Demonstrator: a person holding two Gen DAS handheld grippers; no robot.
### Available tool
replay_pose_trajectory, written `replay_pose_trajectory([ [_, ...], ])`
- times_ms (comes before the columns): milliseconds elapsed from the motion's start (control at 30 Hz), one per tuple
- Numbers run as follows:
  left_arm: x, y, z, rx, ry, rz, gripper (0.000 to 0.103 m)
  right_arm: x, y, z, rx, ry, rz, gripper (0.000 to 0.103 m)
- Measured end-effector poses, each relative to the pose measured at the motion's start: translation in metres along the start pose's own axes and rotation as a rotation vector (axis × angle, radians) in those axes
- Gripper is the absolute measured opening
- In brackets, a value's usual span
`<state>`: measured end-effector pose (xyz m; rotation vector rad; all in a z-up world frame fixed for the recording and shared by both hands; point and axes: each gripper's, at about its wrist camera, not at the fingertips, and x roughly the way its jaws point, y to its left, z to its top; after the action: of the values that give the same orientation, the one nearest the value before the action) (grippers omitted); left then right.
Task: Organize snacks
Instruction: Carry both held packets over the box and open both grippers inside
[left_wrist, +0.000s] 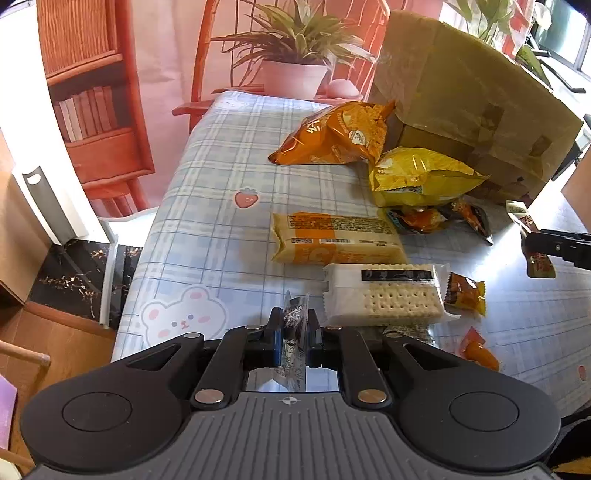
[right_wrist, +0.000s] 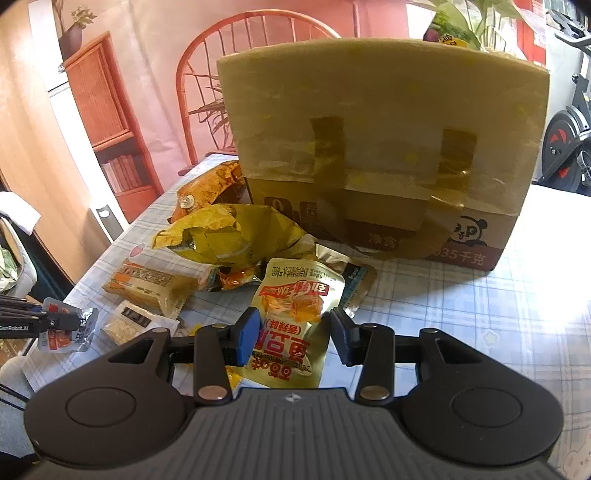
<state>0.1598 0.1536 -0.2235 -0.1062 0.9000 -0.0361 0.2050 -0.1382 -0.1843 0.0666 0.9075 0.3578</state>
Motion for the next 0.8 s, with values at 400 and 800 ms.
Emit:
replay_pose_trajectory([
  [400,-0.028,0.008,0.017,-0.07,-0.115,-0.052,0.011,-0.007,-0.002,0.006,0.004,-0.025,-0.004,0.045],
  [800,-0.092,-0.027,0.107,0.002,-0.374,-0.151,0.011,-0.048,-0.005,0.055,-0.056,-0.188,0.009,0.045],
])
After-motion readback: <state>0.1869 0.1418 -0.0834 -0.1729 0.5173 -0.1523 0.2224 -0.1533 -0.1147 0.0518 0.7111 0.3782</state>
